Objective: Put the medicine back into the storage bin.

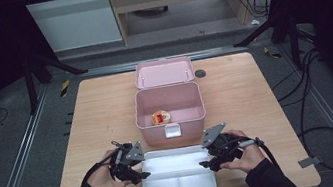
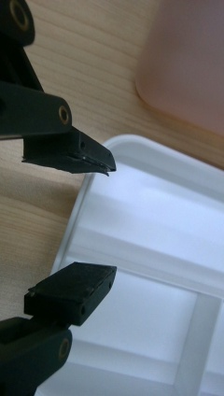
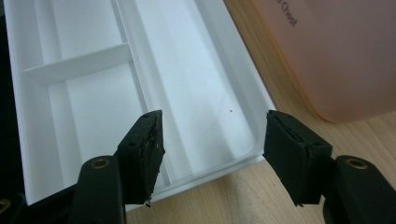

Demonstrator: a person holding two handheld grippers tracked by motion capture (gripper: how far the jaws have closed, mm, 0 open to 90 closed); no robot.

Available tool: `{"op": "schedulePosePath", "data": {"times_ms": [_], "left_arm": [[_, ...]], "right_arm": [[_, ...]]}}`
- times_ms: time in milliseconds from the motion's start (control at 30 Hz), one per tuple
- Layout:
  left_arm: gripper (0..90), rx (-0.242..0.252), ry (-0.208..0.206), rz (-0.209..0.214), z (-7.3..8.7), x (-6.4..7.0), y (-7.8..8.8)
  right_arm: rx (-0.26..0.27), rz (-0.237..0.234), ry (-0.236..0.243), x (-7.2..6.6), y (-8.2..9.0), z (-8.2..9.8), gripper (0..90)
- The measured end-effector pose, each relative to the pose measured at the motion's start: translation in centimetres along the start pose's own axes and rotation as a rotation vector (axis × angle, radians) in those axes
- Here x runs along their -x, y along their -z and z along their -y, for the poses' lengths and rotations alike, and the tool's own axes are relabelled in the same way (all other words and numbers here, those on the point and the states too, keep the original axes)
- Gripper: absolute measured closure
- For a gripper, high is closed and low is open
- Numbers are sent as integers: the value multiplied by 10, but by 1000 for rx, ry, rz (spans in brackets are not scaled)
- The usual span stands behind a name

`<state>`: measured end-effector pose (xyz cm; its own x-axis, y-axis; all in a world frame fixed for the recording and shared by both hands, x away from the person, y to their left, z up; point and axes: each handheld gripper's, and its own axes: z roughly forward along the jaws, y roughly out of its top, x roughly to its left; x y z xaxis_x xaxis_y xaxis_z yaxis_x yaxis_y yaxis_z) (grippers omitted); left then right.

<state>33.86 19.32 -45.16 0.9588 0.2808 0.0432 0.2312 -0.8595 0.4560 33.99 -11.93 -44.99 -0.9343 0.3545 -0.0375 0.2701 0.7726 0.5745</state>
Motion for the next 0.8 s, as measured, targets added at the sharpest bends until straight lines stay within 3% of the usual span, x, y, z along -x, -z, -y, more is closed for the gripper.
{"op": "schedulePosePath", "data": {"times_ms": [200,333,533,800], "left_arm": [[479,-17,-52,14,-3,6,-4],[512,1,-73,38,-4,9,-4],[553,-32,-110,50,-6,13,-11],[697,-89,-133,83,-8,17,-21]], "right_arm": [[-35,-39,26,-7,-10,2,454],[-79,-65,39,-11,-17,5,490],[-96,-82,50,-14,-19,6,564],[-123,-109,65,-16,-25,6,672]]}}
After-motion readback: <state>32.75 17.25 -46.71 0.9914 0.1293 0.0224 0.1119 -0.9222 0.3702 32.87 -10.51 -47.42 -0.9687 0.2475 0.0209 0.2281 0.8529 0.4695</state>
